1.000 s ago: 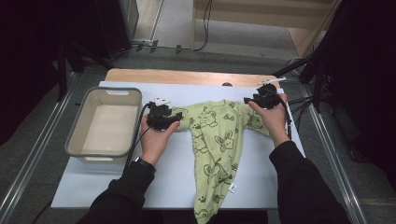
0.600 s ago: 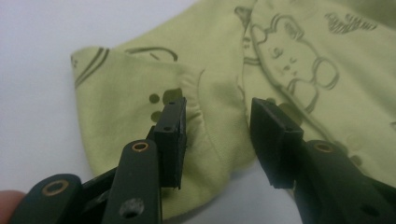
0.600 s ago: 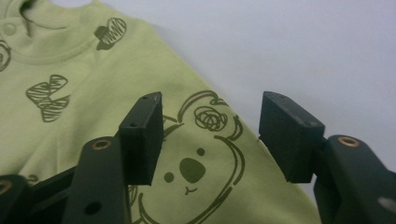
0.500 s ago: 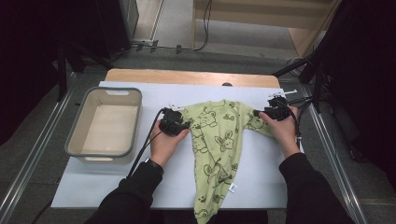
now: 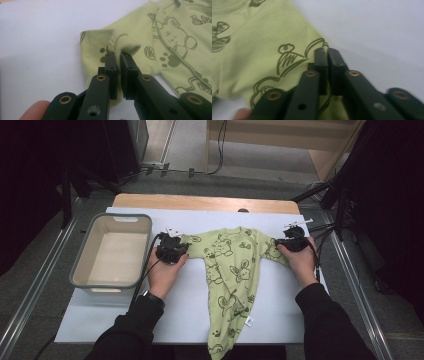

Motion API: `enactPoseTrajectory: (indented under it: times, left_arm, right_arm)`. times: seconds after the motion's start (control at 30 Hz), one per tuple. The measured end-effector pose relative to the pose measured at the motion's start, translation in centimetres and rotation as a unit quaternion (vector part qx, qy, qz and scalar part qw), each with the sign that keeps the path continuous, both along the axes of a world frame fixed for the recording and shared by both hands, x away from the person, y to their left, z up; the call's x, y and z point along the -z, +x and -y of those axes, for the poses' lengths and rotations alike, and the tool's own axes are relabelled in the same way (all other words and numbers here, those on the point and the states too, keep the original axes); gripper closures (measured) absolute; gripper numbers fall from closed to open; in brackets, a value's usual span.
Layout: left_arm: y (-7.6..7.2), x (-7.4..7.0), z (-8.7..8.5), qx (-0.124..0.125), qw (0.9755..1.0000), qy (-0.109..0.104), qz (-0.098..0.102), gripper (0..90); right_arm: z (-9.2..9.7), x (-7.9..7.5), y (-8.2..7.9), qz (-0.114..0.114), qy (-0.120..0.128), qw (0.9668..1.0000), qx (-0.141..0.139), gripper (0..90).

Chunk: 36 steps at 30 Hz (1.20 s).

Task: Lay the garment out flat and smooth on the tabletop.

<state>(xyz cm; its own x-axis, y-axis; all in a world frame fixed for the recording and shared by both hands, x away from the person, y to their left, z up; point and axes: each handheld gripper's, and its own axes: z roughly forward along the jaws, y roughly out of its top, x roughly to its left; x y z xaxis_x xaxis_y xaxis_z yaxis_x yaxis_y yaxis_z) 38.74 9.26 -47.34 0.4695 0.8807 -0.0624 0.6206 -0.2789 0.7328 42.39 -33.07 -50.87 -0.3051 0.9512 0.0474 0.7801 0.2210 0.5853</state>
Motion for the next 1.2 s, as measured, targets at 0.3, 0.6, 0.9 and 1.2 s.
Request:
enactPoseTrajectory:
  times: [0.3, 0.6, 0.9, 1.2]
  left_arm:
    - [0.0, -0.5, -0.4, -0.017, 0.9997, 0.003, 0.016, 84.7]
    - [0.5, -0.2, 0.4, -0.031, 0.9995, 0.003, 0.01, 66.8]
    - [1.4, -1.2, 1.2, -0.023, 0.9993, -0.009, 0.029, 52.9]
    - [2.9, 2.4, 1.5, -0.018, 0.9991, 0.025, -0.028, 53.6]
  right_arm:
    - [3.6, -0.9, -0.7, -0.006, -0.033, 0.9981, 0.052, 87.6]
    - [8.0, -1.1, -2.1, -0.005, -0.031, 0.9954, 0.09, 87.5]
    - [7.6, -0.8, -2.3, 0.004, -0.026, 0.9962, 0.083, 87.1]
    - [5.0, -2.6, -1.7, 0.061, 0.035, 0.9951, 0.069, 60.9]
